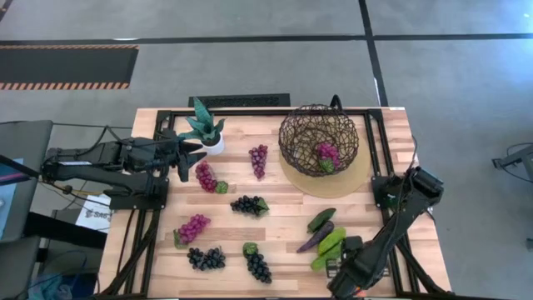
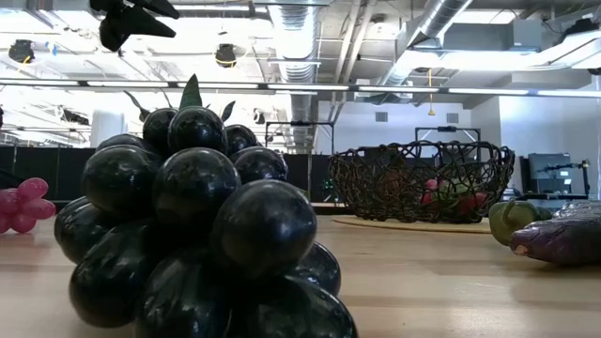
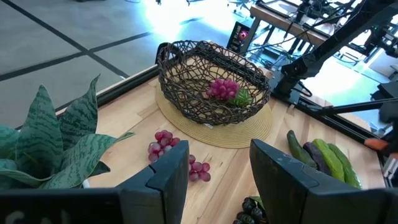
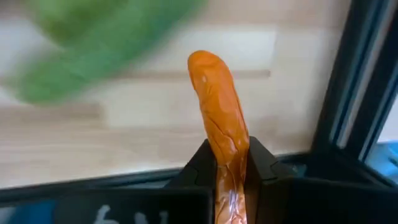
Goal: Build produce basket
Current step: Put the orange chili pepper into the black wire basket
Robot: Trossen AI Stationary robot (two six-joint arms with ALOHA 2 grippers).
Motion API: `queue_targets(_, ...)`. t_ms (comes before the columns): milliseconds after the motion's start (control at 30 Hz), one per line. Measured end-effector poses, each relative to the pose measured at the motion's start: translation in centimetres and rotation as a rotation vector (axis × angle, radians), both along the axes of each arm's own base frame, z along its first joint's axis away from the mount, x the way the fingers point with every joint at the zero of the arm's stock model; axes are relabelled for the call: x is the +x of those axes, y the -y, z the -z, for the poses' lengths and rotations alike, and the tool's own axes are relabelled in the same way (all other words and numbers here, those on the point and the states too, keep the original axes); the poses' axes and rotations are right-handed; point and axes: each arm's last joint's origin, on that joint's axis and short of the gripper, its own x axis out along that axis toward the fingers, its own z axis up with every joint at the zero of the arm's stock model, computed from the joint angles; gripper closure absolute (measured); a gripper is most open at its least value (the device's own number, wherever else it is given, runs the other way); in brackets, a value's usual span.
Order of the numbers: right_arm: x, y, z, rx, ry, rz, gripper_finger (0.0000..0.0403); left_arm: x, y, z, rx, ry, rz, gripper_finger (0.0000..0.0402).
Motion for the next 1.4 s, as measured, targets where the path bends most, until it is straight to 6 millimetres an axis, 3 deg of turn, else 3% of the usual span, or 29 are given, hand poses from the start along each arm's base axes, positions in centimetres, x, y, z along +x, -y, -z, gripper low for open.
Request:
queue_targets(133, 2.0, 2.5, -5.2, -0.213, 0.174, -0.047, 0.0368, 0.0, 0.0, 0.0, 0.0, 0.0, 0.0, 0.0246)
queue_targets(233, 3.8, 5.0, -8.4, -0.334, 0.412, -0.191, 0.0368, 0.0, 0.0, 0.0, 0.0, 0.0, 0.0, 0.0246)
queue_targets(433, 5.8, 12.6, -14.3, -0.583, 0.542, -0.458, 0.0368, 0.0, 0.0, 0.1, -0.002, -0.01, 0.007, 0.0246)
queue_targets(600, 4.9, 20.4, -18.8, -0.696, 0.513, -0.587, 0.0368, -0.1, 0.0, 0.3, -0.001, -0.034, 0.008, 0.0246)
queue_targets(833, 2.5, 29.5, -22.0, -0.782, 0.471, -0.576, 0.0368, -0.2, 0.1, 0.6, -0.008, -0.063, 0.026, 0.0246)
queue_targets(967, 2.6, 33.1, -21.7, -0.724, 0.455, -0.596, 0.0369, -0.2, 0.1, 0.6, -0.01, -0.062, 0.032, 0.0246)
queue_targets(1100, 4.2, 35.9, -19.8, -0.608, 0.41, -0.659, 0.0369, -0.2, 0.1, 0.5, -0.005, -0.063, 0.028, 0.0246)
queue_targets(1267, 7.8, 39.1, -15.5, -0.428, 0.343, -0.79, 0.0369, -0.2, 0.1, 0.5, -0.007, -0.06, 0.026, 0.0246)
queue_targets(1400, 10.9, 41.2, -11.0, -0.256, 0.307, -0.895, 0.0369, -0.2, 0.1, 0.5, -0.034, -0.05, 0.015, 0.0246)
